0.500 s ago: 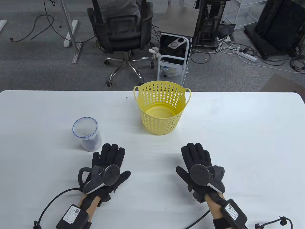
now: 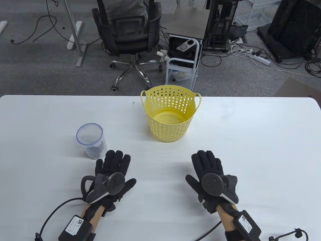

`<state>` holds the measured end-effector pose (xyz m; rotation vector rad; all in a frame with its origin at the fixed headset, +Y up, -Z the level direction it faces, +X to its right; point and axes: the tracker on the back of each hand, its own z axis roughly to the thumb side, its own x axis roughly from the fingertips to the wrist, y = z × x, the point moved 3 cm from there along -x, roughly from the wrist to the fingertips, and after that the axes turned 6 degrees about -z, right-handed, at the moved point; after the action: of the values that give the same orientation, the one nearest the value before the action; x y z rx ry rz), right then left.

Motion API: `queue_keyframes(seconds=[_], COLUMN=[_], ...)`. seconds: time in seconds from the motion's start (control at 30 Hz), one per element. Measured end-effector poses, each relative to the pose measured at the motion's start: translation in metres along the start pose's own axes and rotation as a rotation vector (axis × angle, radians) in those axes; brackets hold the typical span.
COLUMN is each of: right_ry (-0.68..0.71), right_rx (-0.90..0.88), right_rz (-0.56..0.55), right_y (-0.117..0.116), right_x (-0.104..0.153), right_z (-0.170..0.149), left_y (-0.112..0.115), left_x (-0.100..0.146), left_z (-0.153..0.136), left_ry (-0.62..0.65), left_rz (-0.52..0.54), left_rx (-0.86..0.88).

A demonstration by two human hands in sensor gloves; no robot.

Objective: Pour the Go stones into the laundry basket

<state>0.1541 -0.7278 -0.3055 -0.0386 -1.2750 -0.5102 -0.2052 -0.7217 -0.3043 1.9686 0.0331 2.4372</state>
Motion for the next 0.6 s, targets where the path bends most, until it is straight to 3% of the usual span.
queue_keyframes(seconds=[0.13, 0.37, 0.6], right_ry=[0.013, 0.024, 0.027], right_rx=[-0.012, -0.023, -0.027], right_rz=[-0.017, -0.027, -0.033], right_y=[0.005, 0.009, 0.011], right_x=[0.001, 0.002, 0.002], right_z=[0.002, 0.005, 0.006], left_y=[-0.024, -0.055, -0.062], left_x=[-0.006, -0.031, -0.064], left_z=[-0.024, -0.076, -0.116], left_ry=[-0.073, -0.228, -0.365], left_rz=[0.072, 0.093, 0.029], left_rx=[0.05, 0.078, 0.067])
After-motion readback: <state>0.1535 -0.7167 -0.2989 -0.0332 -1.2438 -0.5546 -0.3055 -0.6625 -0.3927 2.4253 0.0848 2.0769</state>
